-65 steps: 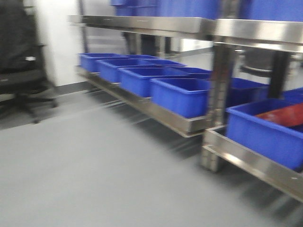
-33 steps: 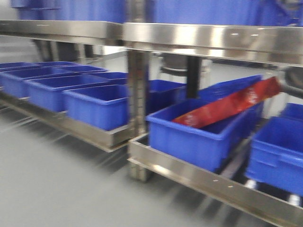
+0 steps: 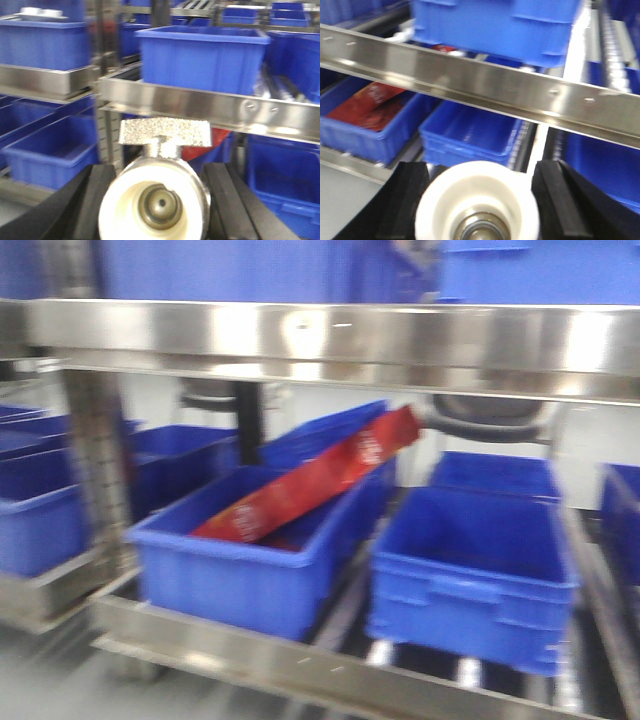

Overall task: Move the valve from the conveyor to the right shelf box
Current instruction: 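Align the base in front of the blue boxes on the shelf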

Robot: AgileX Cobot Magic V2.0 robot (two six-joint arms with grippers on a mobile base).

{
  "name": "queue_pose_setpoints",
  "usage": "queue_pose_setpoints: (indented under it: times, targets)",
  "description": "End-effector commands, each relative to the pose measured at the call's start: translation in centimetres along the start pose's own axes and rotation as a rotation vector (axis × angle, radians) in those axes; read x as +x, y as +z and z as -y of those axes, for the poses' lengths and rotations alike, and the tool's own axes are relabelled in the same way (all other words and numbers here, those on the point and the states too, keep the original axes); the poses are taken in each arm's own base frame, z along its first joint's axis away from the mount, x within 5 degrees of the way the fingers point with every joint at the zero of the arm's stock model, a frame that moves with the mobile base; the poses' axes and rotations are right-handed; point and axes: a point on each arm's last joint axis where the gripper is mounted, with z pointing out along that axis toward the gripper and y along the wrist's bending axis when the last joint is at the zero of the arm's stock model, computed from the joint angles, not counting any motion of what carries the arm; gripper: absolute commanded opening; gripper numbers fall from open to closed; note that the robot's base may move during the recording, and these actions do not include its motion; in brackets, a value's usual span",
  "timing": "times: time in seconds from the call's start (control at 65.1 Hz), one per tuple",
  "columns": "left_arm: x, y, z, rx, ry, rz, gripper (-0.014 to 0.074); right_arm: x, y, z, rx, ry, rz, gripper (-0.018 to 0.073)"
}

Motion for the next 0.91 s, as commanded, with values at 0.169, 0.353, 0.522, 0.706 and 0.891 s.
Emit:
queue_pose_setpoints:
  times: [0.169, 0.353, 0.522, 0.706, 0.891]
  targets:
    - [-0.73, -0.35, 0.02, 0.002, -0.004, 0.073, -0.0111, -0.89, -0.54, 0.11, 0.015, -0.013, 0.092, -0.0162]
    - [-0.73, -0.35, 0.02, 0.002, -0.004, 0.073, -0.0111, -0.89, -0.54, 0.11, 0.015, -0.013, 0.092, -0.0162]
    - [-0.73, -0.35, 0.02, 0.002, -0.004, 0.073, -0.0111, -0.89, -0.54, 0.11, 0.015, -0.013, 0.092, -0.0162]
    - [-0.73, -0.35, 0.02, 0.002, -0.004, 0.073, -0.0111, -0.89, -0.54, 0.11, 0.015, -0.013, 0.092, -0.0162]
    - [-0.73, -0.35, 0.02, 0.002, -0.004, 0.073, -0.0111, -0.89, -0.54, 0.11, 0.015, -0.013, 0.092, -0.0162]
